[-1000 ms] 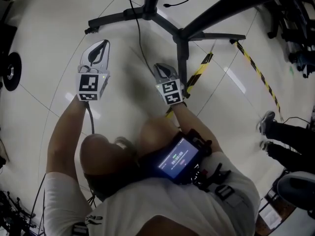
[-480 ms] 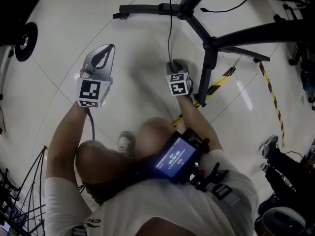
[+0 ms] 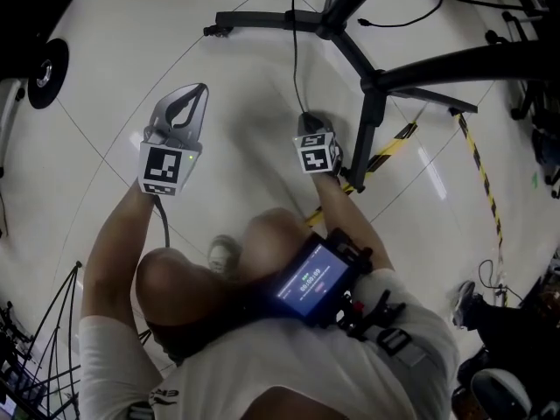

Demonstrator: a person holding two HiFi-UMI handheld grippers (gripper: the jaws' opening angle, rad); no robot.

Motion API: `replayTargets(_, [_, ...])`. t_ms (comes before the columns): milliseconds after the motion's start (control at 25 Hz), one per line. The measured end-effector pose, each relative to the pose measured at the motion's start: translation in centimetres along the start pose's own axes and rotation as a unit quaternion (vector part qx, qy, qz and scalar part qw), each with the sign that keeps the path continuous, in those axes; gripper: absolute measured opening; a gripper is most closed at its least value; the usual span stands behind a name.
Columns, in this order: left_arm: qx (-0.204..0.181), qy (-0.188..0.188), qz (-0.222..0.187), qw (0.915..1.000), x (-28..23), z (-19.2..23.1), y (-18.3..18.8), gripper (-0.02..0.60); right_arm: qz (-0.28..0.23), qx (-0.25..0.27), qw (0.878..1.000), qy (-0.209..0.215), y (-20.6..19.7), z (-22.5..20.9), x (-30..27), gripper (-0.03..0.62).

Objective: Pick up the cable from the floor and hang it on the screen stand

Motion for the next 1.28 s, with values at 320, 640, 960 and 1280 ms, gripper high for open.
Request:
replayTargets(320, [-0.023, -0.02, -0.031, 0.9991, -2.2, -0.5, 2.6, 0.003, -0.055, -0.013, 0.998, 0.01, 4.3, -0.3, 4.6, 0.029])
replayTargets(640, [-0.046, -0.016, -0.052, 0.9975, -3.0, 0.4, 5.3, 0.003, -0.113, -0.007, 0.994, 0.003, 9.3, -1.5, 9.3, 0.029])
replayTargets(960, [-0.042, -0.012, -0.043, 0.9981, -0.9, 1.2, 13.3, 0.003, -0.149, 0.028, 0.988, -0.013, 16.9, -3.8, 20.8, 0.029])
replayTargets(1280, [-0.033, -0.026, -0.059, 0.9973, 3.3, 0.4, 29.0, 0.003, -0.171, 0.05, 0.983, -0.036, 27.0, -8.3, 36.3, 0.028])
Point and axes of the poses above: the fingertips, and each gripper's own axes: x backward along the fingers, z to its left, y out of its top, the point moved 1 cm from there along x, backward along the fingers, and after that the axes turned 10 degrees about -y, right-handed, at the moved point
